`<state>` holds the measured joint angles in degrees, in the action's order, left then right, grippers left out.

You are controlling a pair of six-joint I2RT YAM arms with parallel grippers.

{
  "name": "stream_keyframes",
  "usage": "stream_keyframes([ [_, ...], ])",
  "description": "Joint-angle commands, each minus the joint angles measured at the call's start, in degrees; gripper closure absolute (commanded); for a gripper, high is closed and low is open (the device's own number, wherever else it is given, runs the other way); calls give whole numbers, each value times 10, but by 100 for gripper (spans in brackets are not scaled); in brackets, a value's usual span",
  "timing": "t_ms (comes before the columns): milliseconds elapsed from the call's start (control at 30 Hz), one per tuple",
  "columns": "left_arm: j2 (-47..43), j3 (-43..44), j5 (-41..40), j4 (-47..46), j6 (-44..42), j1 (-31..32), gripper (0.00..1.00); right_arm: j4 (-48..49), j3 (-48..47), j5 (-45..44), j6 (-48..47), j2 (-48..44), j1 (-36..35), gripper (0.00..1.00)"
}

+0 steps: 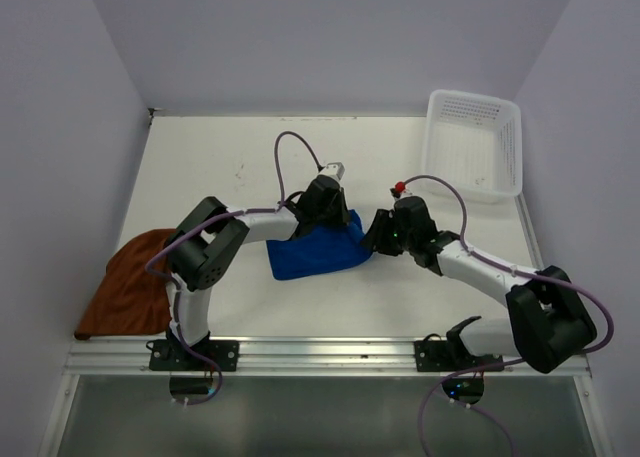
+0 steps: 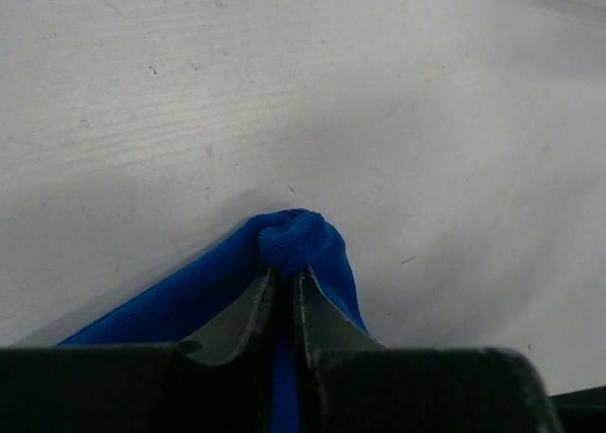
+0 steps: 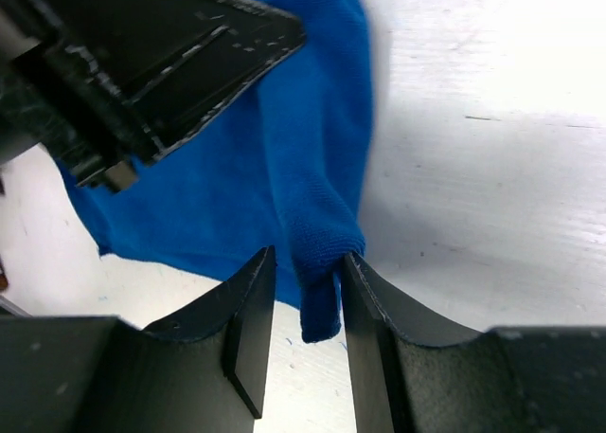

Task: Roll the towels
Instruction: Roll the towel

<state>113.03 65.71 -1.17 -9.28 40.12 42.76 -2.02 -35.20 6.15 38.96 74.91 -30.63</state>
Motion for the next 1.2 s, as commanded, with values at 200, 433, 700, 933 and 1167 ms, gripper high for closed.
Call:
stream_keyframes([
  [200, -19, -11, -15, 5, -1, -8, 99, 62, 22, 75, 7, -36, 32, 43],
  [433, -17, -12, -15, 7, -5, -8, 99, -1, 4, 40, -17, -75, 59, 58],
  [700, -17, -15, -15, 8, -6, -8, 99, 42, -43, 75, -12, 29, 83, 81],
  [933, -15, -11, -13, 12, -11, -8, 99, 81, -54, 103, -13, 80, 82, 86],
  [1167, -7, -6, -12, 12, -11, -8, 99, 118, -5, 113, -13, 80, 64, 88],
])
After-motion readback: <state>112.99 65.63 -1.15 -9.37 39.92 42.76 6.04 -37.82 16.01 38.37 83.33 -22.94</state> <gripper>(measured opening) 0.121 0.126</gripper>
